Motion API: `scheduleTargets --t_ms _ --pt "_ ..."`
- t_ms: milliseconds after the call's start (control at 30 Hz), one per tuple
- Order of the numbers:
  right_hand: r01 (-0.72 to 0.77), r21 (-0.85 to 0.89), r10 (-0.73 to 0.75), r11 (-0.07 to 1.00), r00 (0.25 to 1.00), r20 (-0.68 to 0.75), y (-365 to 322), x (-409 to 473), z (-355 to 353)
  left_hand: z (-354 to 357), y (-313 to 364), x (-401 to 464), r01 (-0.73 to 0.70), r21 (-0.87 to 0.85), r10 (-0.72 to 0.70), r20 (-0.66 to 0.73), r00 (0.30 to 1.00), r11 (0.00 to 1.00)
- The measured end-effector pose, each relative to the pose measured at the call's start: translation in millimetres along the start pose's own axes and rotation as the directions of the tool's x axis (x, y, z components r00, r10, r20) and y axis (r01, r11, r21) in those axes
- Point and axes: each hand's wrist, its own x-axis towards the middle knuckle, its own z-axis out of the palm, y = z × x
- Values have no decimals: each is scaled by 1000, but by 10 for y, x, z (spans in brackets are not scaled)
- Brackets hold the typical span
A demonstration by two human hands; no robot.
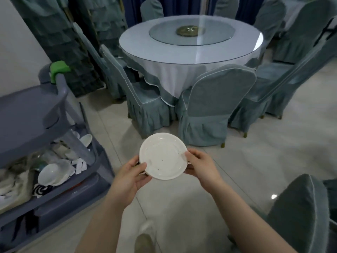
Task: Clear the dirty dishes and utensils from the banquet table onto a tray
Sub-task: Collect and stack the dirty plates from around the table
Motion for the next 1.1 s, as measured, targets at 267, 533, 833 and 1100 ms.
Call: scheduleTargets --t_ms 267,533,833,1100 --pt "-5 178 70 984 929 -363 -511 913 -676 855 540 1582 62 132 -91 233 968 989" --pt "142 293 90 946 749 -656 -963 1151 -1815 2449 779 2567 65 286 -205 493 846 956" --pt "364 355 126 861 524 -842 -1458 1286 -3675 4957 354 3254 17 423 -308 631 712 906" --pt "539 377 272 753 266 -925 -1445 1069 -4995 6768 -287 3462 24 511 -441 716 541 859"
